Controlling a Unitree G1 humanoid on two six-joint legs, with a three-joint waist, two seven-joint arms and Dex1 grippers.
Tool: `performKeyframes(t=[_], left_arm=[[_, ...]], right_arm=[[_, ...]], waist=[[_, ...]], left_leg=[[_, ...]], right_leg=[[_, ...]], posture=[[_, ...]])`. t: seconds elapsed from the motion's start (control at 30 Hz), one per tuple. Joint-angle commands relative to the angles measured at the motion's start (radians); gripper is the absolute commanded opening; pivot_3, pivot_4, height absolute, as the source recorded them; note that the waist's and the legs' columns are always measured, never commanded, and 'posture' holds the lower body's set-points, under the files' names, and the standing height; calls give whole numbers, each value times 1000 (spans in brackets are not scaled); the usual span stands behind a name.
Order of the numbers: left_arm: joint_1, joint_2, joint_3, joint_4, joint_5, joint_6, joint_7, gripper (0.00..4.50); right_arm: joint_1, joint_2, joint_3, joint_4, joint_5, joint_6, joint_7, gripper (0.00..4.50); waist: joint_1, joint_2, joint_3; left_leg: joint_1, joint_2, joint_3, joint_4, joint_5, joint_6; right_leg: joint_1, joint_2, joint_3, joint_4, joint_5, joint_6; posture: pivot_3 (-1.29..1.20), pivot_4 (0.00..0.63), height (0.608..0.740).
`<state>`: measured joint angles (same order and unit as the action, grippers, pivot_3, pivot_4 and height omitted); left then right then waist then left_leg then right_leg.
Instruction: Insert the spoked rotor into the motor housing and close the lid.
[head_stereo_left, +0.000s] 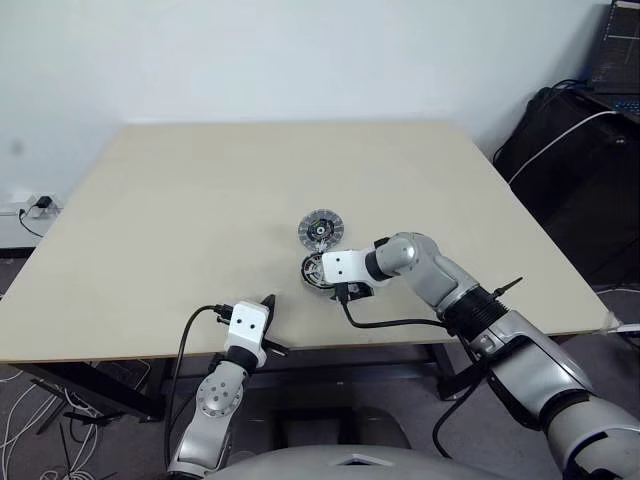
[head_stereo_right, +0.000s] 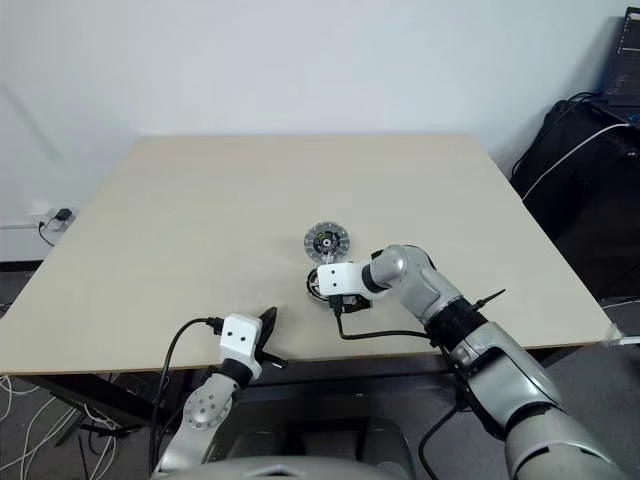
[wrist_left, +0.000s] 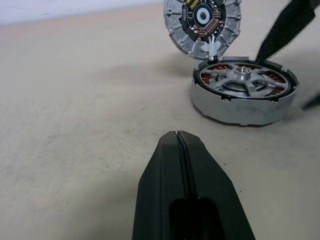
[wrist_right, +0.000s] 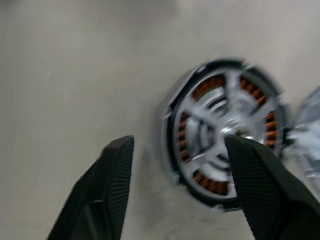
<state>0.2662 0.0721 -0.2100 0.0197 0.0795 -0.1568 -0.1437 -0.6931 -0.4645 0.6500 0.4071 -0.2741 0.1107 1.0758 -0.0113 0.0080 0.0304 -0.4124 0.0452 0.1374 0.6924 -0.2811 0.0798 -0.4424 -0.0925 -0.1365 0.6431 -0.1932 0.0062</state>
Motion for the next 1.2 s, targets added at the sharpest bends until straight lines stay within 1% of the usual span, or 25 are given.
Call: performKeyframes(t=[0.03,0.3,0.57,0.67,0.87,0.9,1.07,1.2], left_arm=[[-2,-12,-3,-27,-1,-17,10,0],[6,-21,-4,-27,-1,-20,22,0],[11,-29,0,-23,0,-27,28,0],[13,-30,1,-24,0,-28,30,0],[14,-28,6,-24,-2,-30,32,0],[13,-27,7,-24,-3,-30,33,0],[7,-24,9,-23,-3,-29,33,0],[5,-23,9,-23,-2,-28,33,0]], right_arm=[[-46,9,-3,26,-22,-29,39,2906],[-52,31,3,75,-52,-50,73,2906],[-75,75,-8,138,-82,-52,37,2906],[-79,85,-14,156,-88,-49,19,2293],[-77,90,-21,169,-87,-50,4,328],[-76,91,-24,171,-87,-49,1,130],[-71,95,-36,180,-86,-37,-19,108],[-47,97,-74,152,-52,18,-25,108]], waist=[[0,0,0],[0,0,0],[-2,1,-1],[-2,2,-2],[-2,2,-2],[-3,2,-2],[-3,3,-3],[-2,3,-3]], left_leg=[[0,0,0,0,0,0],[1,0,0,0,0,-1],[2,1,0,1,0,-1],[2,1,0,1,1,-2],[2,1,0,1,1,-1],[2,1,0,1,1,-1],[3,1,0,2,2,-1],[3,1,0,2,2,-2]], right_leg=[[0,0,0,0,0,0],[0,-1,0,1,0,0],[2,-1,0,1,0,0],[2,-2,0,2,0,0],[2,-3,0,2,1,0],[2,-3,0,2,1,1],[2,-3,0,2,2,0],[2,-4,0,2,3,0]], posture=[[0,0,740],[0,0,740],[0,0,740],[0,0,740],[0,0,740],[0,0,740],[0,0,740],[0,0,740]])
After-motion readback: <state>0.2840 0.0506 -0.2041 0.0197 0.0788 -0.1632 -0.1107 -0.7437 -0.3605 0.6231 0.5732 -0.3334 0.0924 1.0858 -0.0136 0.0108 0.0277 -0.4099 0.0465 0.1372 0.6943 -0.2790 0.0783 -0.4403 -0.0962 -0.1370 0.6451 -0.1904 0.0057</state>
